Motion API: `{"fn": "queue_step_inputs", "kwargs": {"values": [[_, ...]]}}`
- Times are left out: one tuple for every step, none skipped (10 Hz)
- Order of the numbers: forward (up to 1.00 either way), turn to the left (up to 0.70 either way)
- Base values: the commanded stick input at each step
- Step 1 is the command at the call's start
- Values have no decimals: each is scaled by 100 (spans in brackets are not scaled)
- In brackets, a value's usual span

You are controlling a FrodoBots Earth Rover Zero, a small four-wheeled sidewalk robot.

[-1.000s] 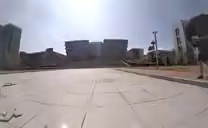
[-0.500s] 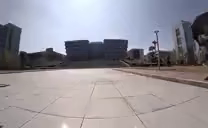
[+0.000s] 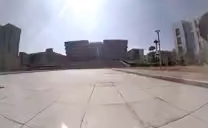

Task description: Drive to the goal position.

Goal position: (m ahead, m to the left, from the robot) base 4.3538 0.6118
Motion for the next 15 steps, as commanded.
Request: {"fn": "queue_step_inputs", "kwargs": {"values": [[70, 2], [70, 2], [70, 5], [69, 11], [68, 18], [66, 24], [65, 31], [65, 34], [65, 34], [65, 34], [65, 34], [65, 34], [64, 31], [64, 2], [64, 2]]}}
